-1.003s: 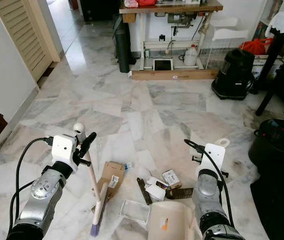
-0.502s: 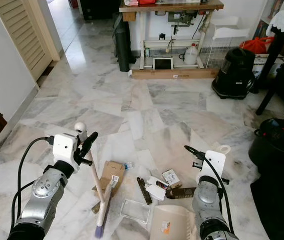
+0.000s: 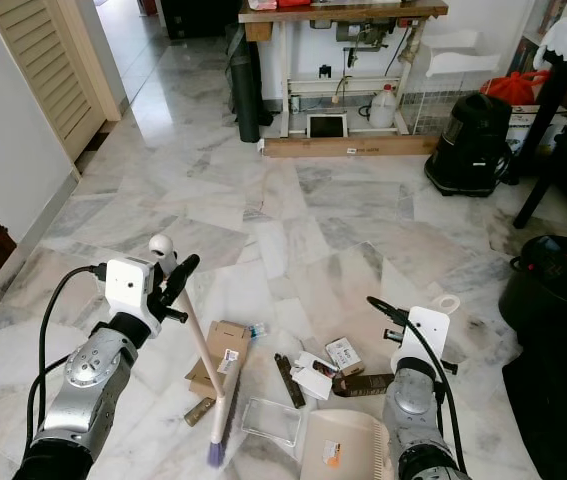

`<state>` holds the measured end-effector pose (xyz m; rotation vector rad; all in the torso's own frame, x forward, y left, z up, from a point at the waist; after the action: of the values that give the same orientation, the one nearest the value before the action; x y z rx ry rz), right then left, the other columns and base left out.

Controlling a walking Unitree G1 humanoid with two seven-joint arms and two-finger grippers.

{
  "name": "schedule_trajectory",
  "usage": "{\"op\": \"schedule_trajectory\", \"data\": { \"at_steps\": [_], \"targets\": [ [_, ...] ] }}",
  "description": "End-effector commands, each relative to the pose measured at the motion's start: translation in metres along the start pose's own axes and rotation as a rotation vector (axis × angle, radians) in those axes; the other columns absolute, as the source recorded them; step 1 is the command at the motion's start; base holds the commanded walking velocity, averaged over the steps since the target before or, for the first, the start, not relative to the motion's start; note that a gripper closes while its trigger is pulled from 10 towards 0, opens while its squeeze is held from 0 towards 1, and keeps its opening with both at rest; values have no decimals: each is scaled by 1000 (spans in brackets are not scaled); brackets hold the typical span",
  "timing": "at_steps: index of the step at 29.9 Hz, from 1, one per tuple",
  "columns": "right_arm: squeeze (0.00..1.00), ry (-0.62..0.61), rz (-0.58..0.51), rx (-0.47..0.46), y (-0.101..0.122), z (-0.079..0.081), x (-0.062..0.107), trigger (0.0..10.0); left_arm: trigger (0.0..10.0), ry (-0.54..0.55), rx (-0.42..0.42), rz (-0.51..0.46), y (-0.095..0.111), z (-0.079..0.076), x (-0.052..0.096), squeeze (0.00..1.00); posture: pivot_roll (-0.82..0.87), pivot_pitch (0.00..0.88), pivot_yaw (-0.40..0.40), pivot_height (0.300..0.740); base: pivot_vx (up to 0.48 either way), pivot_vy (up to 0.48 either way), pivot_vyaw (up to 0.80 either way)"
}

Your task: Sweep floor

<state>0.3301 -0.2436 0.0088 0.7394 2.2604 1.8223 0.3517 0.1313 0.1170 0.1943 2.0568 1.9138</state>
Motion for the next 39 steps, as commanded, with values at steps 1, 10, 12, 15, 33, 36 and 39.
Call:
{"op": "schedule_trajectory", "data": {
  "at_steps": [1, 10, 12, 15, 33, 36, 39],
  "targets": [
    [0, 21, 19, 11, -7, 6, 5, 10000, 10000, 1, -27, -39, 12, 2, -6, 0, 103, 22, 57, 740, 0, 0, 0],
    [0, 58, -2, 7, -4, 16, 8, 10000, 10000, 49, -36, 6, -2, 18, -10, 0, 87, 79, 59, 740, 0, 0, 0],
    [0, 69, -3, 9, -5, 18, 9, 10000, 10000, 48, -32, 23, -6, 19, -11, 0, 85, 84, 60, 740, 0, 0, 0],
    [0, 71, -8, 9, -6, 19, 11, 10000, 10000, 44, -31, 33, -10, 19, -11, 0, 74, 96, 61, 740, 0, 0, 0],
    [0, 64, -28, 24, -17, 6, 20, 10000, 10000, 56, -6, 86, -31, 24, -9, 0, 29, 174, 48, 740, 0, 0, 0],
    [0, 62, -32, 24, -17, 5, 20, 10000, 10000, 58, 13, 96, -35, 22, -8, 0, 25, 181, 44, 740, 0, 0, 0],
    [0, 62, -35, 23, -17, 4, 21, 10000, 10000, 58, 17, 94, -37, 21, -8, 0, 20, 188, 42, 740, 0, 0, 0]
  ]
}}
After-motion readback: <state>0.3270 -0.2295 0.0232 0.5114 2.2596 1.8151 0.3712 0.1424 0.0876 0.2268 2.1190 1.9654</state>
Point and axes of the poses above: a point about 5 cm out from each wrist's last joint towards the gripper, its own x axis pointing back from the gripper into the wrist, its own y axis along the axis of the wrist's last joint, z = x × y, the point moved 5 cm from there along -x, pointing out of the wrist towards the gripper, and after that the axes turned 6 degrees about x, right-handed, at the moved point
